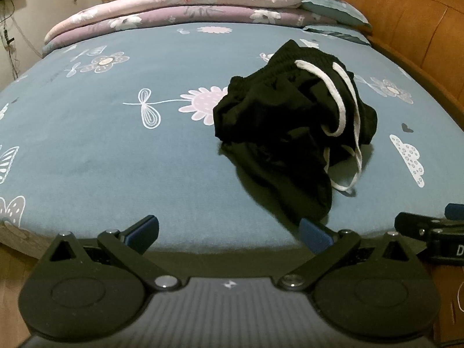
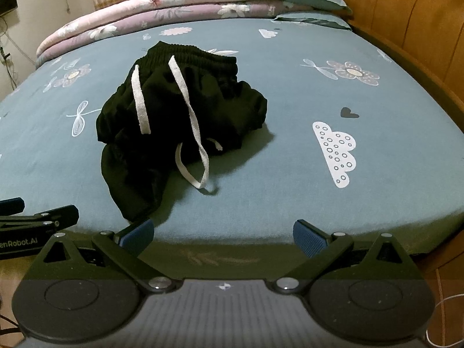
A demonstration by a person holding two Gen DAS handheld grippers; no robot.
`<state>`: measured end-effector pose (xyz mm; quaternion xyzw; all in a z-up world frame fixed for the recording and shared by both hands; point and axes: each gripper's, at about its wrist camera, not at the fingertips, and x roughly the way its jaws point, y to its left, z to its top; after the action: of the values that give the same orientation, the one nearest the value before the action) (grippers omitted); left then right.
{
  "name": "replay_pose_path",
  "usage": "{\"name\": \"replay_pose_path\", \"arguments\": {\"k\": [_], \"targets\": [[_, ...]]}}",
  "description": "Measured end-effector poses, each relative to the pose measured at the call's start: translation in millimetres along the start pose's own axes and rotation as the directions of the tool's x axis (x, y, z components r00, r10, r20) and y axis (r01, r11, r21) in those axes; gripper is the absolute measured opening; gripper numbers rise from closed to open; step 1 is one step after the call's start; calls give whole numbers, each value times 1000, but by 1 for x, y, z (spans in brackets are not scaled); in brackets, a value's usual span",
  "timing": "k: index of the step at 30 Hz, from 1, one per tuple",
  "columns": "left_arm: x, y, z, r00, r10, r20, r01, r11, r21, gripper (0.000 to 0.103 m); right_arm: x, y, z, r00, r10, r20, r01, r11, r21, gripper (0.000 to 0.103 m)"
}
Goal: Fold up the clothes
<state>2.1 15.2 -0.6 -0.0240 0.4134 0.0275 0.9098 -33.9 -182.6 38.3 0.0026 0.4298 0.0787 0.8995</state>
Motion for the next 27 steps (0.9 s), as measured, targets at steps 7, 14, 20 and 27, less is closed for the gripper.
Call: {"name": "replay_pose_path", "arguments": {"k": [7, 14, 20, 27], "targets": [[0, -3, 0, 1000, -7, 8, 7, 1000, 5, 102, 4, 1, -1, 1000, 6, -14, -6, 1000, -1, 103], [2, -6, 0, 1000, 2, 11, -3, 1000, 17, 102, 4, 5, -1, 1000, 3, -4, -3, 999, -35, 103], [5, -6, 0, 1000, 15, 8, -15, 1000, 14, 102, 5, 10, -1, 1000, 0, 7, 0, 997, -74, 103], [10, -3, 2, 1000, 23, -1, -23, 1000, 0, 102, 7, 9, -1, 1000, 10, 9, -9, 997, -71, 103]]}}
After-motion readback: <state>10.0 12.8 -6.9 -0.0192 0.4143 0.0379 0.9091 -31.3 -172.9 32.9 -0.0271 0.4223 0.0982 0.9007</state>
